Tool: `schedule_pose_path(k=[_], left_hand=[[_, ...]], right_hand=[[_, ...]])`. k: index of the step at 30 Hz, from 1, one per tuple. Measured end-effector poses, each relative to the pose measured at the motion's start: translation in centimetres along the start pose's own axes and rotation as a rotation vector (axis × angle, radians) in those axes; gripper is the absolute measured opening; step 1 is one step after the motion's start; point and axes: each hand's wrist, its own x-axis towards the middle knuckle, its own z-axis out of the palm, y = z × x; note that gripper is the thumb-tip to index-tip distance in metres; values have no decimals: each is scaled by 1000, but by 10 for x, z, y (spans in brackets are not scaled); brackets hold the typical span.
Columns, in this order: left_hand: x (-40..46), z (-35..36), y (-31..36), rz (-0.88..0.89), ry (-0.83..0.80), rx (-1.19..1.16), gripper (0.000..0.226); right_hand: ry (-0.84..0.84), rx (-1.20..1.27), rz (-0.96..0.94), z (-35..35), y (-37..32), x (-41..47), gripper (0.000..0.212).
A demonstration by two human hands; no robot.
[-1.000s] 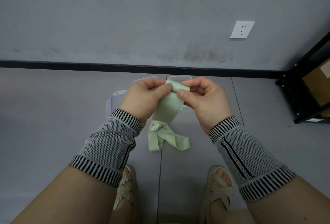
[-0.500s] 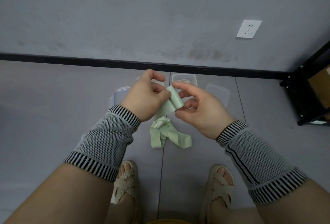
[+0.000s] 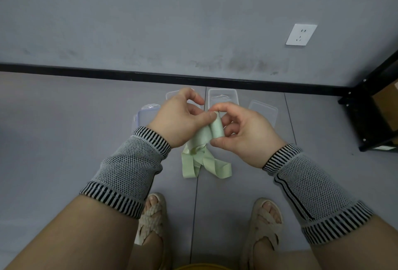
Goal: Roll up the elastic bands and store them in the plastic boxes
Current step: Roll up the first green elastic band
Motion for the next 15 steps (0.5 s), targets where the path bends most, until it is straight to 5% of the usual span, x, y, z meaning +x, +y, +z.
schedule_pose_path(k=[15], left_hand=[[1,-3,-3,-12,-46,26,26]], right_hand=[[-26,227,-7,-3,3,-1,55]])
